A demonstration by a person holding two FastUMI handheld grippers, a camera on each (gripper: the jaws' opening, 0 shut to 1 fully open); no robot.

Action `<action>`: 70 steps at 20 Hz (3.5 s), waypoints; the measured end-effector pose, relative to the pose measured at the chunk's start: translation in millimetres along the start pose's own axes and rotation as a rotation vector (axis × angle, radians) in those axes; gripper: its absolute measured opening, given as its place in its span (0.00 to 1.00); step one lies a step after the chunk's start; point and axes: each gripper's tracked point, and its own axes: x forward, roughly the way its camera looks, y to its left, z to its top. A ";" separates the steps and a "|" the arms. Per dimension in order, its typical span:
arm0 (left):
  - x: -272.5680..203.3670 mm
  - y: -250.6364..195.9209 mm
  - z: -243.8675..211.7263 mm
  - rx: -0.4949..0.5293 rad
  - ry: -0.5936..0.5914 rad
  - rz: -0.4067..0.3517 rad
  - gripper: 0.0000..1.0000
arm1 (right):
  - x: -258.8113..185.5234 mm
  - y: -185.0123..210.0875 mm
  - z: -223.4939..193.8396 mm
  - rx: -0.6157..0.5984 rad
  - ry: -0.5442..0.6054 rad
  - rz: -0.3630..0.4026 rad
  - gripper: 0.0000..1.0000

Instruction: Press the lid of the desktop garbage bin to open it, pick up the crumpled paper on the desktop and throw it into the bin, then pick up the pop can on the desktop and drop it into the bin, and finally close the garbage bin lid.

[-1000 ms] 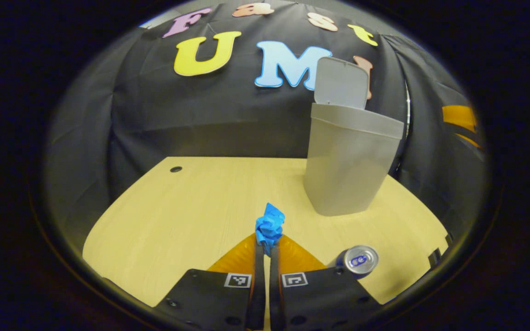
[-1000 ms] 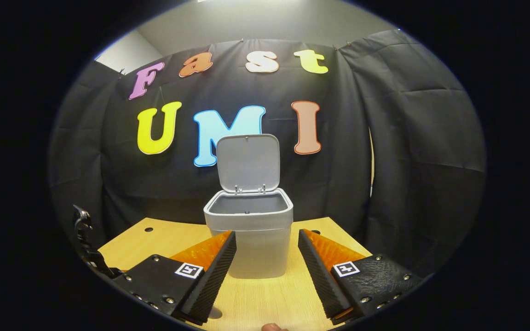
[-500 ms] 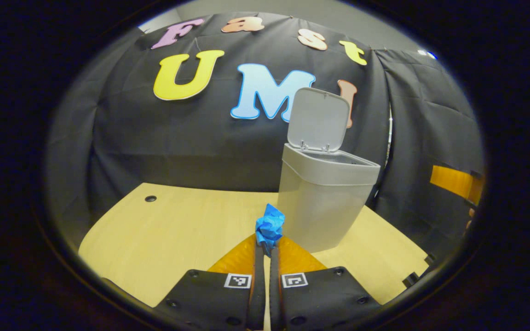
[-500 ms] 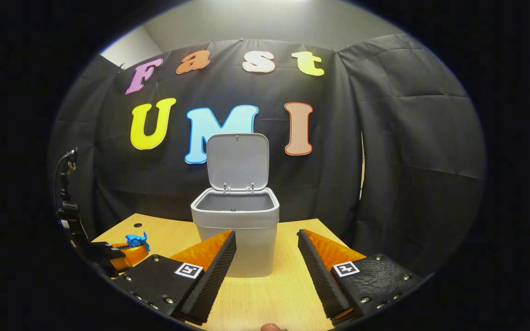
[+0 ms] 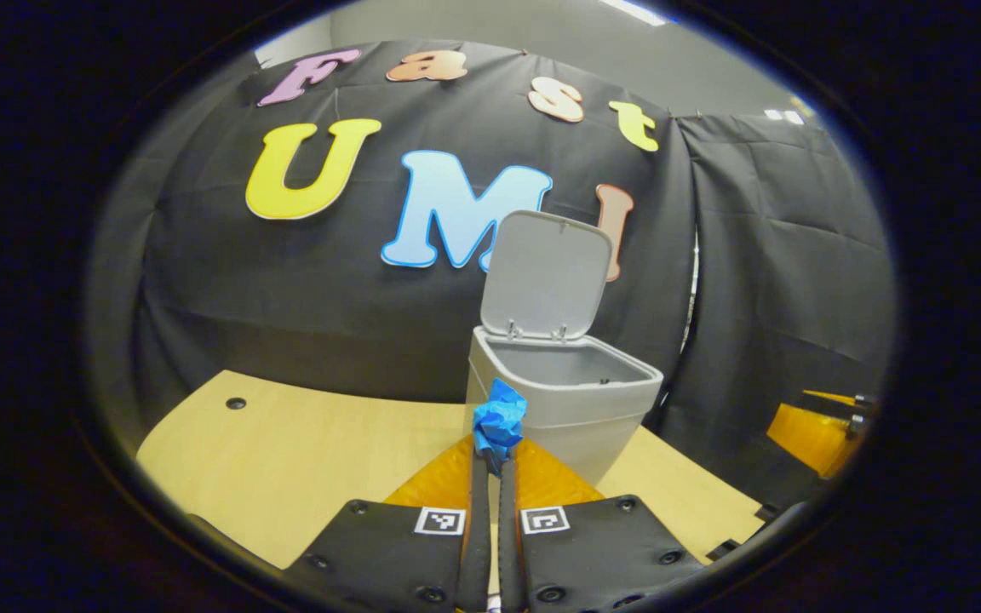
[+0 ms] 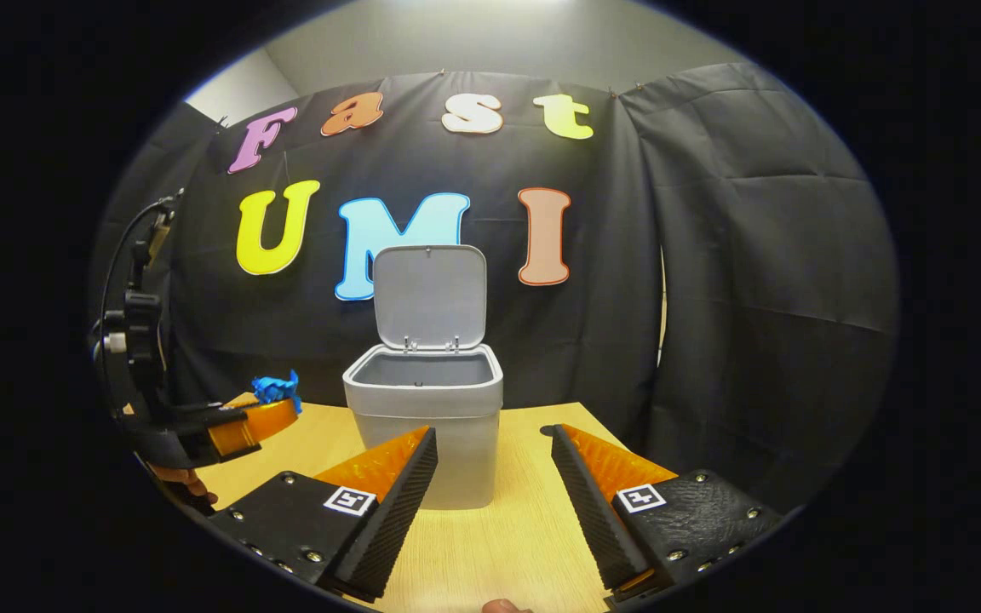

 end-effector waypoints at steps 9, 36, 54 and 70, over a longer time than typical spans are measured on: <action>66.8 -27.9 27.8 -0.016 -0.036 -0.020 0.11 | 3.8 -23.7 -0.2 0.014 0.009 -0.044 0.88; 136.9 -56.8 35.2 0.109 -0.011 -0.088 0.82 | 20.3 -18.1 -4.7 -0.012 0.033 -0.053 0.88; -1.5 6.7 72.8 0.105 -0.160 0.082 0.95 | -4.7 65.5 -17.6 -0.040 0.030 0.186 0.87; -116.6 78.8 67.0 0.110 -0.180 0.256 0.95 | -15.9 149.2 -78.6 -0.017 0.188 0.392 0.88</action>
